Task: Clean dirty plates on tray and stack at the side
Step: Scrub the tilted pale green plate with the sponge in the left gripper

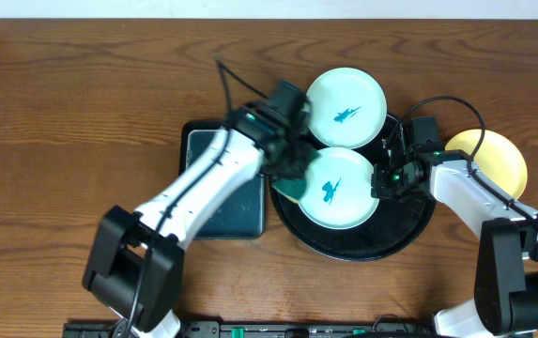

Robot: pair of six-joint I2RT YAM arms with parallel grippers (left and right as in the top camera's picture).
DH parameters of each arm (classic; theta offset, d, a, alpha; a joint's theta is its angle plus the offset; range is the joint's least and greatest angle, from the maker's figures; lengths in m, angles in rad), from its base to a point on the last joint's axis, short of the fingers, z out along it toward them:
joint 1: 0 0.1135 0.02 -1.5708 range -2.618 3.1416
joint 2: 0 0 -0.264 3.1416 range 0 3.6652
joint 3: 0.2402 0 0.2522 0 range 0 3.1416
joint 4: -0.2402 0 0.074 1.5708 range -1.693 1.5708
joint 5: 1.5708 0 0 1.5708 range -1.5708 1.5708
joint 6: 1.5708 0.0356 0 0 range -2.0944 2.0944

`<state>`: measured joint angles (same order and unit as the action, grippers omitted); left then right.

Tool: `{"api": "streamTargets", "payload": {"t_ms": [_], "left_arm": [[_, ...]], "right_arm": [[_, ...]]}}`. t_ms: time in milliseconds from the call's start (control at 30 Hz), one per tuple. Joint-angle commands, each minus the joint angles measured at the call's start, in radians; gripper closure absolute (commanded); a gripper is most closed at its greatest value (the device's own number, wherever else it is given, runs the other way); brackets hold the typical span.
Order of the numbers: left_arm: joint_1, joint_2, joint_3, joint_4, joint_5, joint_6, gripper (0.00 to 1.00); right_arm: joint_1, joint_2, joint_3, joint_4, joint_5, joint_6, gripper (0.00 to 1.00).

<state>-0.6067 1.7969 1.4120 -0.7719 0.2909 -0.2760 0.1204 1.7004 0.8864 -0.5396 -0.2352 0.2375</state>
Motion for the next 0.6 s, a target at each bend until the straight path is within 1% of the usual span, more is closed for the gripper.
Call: {"api": "streamTargets", "payload": {"t_ms": [0, 133, 267, 567], "left_arm": [[-0.053, 0.000, -0.004, 0.034, 0.011, -0.063, 0.93], [-0.104, 0.003, -0.004, 0.085, -0.003, -0.122, 0.93], [-0.129, 0.021, -0.004, 0.109, -0.072, -0.208, 0.93], [-0.171, 0.151, -0.004, 0.206, -0.071, -0.215, 0.92]], "right_arm": [[0.012, 0.007, -0.007, -0.014, 0.010, 0.020, 0.99], [0.012, 0.007, -0.007, -0.007, 0.010, 0.020, 0.99], [0.012, 0.007, -0.007, -0.007, 0.010, 0.020, 0.99], [0.012, 0.007, -0.007, -0.007, 0.010, 0.020, 0.99]]}}
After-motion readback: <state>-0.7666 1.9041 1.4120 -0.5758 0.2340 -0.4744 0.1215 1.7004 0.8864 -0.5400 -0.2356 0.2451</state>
